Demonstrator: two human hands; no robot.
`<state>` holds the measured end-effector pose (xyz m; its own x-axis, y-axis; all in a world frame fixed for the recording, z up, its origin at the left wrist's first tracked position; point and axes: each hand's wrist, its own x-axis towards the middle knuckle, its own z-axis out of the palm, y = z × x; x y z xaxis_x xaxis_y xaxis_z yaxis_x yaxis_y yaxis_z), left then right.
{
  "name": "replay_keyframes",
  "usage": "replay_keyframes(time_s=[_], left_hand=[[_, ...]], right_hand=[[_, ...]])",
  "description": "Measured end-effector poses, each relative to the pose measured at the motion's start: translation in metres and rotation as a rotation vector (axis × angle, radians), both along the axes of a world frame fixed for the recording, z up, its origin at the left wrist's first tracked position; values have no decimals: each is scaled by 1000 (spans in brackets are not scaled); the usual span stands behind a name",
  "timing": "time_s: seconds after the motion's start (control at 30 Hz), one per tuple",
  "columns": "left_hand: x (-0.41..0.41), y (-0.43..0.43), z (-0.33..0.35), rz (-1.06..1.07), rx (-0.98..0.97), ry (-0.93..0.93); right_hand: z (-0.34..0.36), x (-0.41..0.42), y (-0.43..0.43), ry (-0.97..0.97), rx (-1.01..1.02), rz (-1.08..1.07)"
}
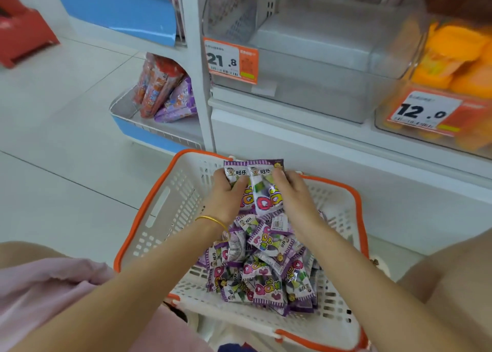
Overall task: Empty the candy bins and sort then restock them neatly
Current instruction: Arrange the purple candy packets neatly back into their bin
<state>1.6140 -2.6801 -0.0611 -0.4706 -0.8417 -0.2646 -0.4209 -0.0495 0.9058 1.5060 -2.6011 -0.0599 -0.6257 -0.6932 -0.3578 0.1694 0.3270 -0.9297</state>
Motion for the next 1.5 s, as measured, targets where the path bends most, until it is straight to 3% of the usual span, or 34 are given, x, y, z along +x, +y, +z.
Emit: replay_keyframes(time_s=[0.1,0.33,0.53,0.63,0.83,0.97,1.07,1.13,1.27,1.4,1.5], left_hand=[[-6,13,20,13,1,139],[-9,15,92,-123,-162,255],[-18,-16,115,-164,-242,306],[-24,-24,113,-200,-222,337],[-43,-30,117,-256,-292,323],[-68,-46,131,-336,-365,226],[-88,-81,134,-317,-748,153],[-102,-107,134,-336,-1014,-57],[-131,-119,131,-454,-1133,-388],[-134,-123,131,-444,-1034,-292],[-134,-128,133,-420,-1073,-182]], right_hand=[[18,16,1,165,-101,-87],[70,17,-2,364,-174,0],[97,1,-12,13,-226,185],[103,-11,-11,62,-197,318],[115,-34,-16,-70,-220,324],[125,-56,-19,-184,-272,213],[129,-78,-13,-316,-344,202],[138,-88,-9,-388,-411,170],[158,-98,-10,-417,-506,148],[163,-109,-11,-455,-516,137],[167,-113,-10,-463,-543,141]])
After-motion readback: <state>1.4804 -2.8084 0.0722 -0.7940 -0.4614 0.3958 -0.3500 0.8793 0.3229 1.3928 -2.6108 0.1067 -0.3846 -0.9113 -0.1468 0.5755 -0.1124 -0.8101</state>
